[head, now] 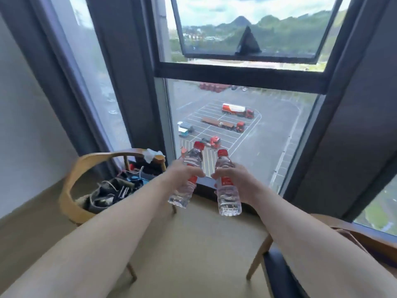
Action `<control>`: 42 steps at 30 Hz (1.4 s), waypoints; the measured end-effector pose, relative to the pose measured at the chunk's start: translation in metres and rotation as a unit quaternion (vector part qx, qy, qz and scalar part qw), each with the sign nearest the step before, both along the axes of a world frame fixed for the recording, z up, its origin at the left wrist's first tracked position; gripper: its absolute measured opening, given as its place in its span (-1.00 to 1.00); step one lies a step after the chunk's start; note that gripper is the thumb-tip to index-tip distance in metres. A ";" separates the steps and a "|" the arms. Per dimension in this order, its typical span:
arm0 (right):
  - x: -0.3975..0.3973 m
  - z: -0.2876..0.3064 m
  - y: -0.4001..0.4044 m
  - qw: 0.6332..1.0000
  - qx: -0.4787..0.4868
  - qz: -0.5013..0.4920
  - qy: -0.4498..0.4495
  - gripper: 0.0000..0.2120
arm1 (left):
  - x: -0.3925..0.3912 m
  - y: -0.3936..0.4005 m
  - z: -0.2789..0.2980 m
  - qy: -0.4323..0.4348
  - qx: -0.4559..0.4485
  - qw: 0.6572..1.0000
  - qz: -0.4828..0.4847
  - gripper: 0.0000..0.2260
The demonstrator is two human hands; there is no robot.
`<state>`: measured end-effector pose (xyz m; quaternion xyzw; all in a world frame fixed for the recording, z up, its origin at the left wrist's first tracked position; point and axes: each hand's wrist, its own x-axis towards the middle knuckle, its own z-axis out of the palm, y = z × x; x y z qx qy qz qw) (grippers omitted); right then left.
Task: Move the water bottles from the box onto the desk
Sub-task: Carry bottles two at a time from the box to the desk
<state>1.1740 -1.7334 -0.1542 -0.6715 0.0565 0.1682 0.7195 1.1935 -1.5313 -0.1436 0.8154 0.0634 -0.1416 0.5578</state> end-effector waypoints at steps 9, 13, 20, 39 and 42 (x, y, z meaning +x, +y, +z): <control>-0.029 0.009 0.267 0.987 -0.039 0.150 -0.045 -0.46 | -0.114 0.254 0.017 -0.051 0.013 0.980 0.189 -0.75; -0.054 0.007 0.370 0.970 -0.057 0.229 -0.056 -0.52 | -0.175 0.345 0.019 -0.049 0.005 0.957 0.287 -0.74; -0.113 0.005 0.540 0.918 -0.016 0.396 -0.035 -0.65 | -0.291 0.469 0.013 -0.038 -0.027 0.888 0.457 -0.72; -0.222 0.014 0.921 0.742 0.011 0.670 -0.025 -0.56 | -0.432 0.726 0.036 -0.032 0.010 0.695 0.719 -0.55; -0.229 0.017 0.965 0.727 0.007 0.686 -0.016 -0.45 | -0.441 0.761 0.039 -0.031 0.002 0.679 0.733 -0.50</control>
